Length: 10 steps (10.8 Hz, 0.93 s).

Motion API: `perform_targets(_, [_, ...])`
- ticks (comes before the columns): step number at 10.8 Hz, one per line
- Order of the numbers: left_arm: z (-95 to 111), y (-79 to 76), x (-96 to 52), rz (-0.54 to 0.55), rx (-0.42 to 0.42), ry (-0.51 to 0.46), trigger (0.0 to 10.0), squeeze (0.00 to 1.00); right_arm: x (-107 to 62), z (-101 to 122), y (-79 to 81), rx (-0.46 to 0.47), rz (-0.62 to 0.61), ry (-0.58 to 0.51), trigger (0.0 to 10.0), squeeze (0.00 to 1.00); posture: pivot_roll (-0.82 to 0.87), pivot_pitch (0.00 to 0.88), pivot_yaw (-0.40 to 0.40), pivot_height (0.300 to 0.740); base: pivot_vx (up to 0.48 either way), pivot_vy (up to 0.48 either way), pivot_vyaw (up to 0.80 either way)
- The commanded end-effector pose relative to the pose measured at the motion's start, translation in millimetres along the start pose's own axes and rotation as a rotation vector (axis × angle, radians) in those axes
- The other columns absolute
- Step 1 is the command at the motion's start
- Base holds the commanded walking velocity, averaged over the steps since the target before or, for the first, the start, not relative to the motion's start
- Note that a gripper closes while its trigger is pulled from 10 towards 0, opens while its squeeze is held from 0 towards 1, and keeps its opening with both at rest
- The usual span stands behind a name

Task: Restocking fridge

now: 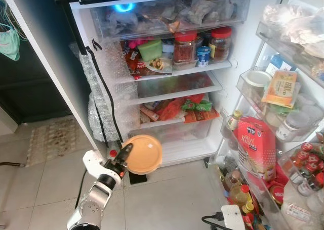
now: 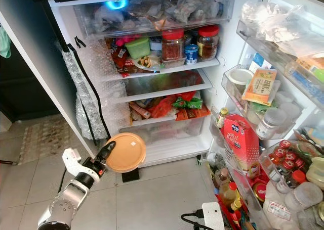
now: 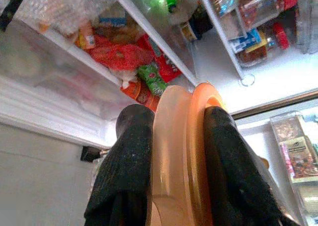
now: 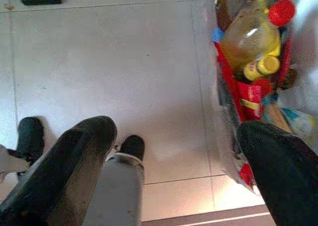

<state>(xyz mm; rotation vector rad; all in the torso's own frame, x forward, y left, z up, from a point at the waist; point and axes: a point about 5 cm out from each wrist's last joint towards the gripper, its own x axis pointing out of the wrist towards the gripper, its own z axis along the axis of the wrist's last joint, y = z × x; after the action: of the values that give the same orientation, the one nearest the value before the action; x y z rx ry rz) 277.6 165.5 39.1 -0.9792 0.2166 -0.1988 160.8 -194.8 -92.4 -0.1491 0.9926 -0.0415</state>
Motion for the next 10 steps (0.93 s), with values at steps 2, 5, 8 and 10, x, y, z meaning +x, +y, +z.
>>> perform_targets(2, [7.7, 0.1, -2.3, 0.009, 0.012, -0.012, 10.0, 0.00, -0.6, -3.1, 1.5, -0.012, -0.004, 0.008, 10.0, 0.00, -0.05, 0.000, 0.058, 0.740, 0.000, 0.000, 0.00])
perform_targets(5, [7.1, 1.8, -3.9, 0.013, 0.015, -0.004, 10.0, 0.00, -0.6, -3.7, 0.9, -0.023, -0.010, 0.013, 10.0, 0.00, -0.05, 0.000, 0.058, 0.740, 0.000, 0.000, 0.00])
perform_targets(8, [5.0, 3.3, -4.3, 0.011, 0.021, 0.015, 10.0, 0.00, -0.5, -3.6, 1.8, -0.036, -0.009, 0.017, 10.0, 0.00, -0.05, 0.000, 0.059, 0.740, 0.268, 0.000, 0.00])
perform_targets(10, [3.1, 3.9, -4.6, 0.009, 0.021, 0.021, 10.0, 0.00, -0.6, -4.4, 2.9, -0.041, -0.009, 0.022, 10.0, 0.00, -0.05, 0.000, 0.060, 0.740, 0.289, 0.000, 0.00])
